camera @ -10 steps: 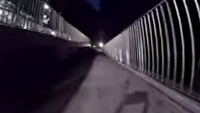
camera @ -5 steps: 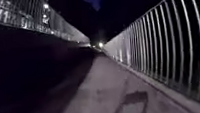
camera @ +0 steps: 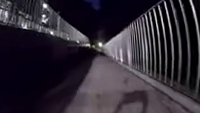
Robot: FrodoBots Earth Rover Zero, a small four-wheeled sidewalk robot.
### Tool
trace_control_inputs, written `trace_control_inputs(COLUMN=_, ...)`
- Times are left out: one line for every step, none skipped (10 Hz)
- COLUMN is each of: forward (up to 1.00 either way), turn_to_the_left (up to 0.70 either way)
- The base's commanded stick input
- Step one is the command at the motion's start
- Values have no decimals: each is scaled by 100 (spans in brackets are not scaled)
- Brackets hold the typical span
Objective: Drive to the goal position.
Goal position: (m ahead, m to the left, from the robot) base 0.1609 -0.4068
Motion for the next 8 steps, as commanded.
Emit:
trace_control_inputs(forward=29, turn_to_the_left=-3)
trace_control_inputs(forward=29, turn_to_the_left=1)
trace_control_inputs(forward=30, turn_to_the_left=1)
trace_control_inputs(forward=30, turn_to_the_left=1)
trace_control_inputs(forward=30, turn_to_the_left=1)
trace_control_inputs(forward=30, turn_to_the_left=1)
trace_control_inputs(forward=30, turn_to_the_left=1)
trace_control_inputs(forward=30, turn_to_the_left=1)
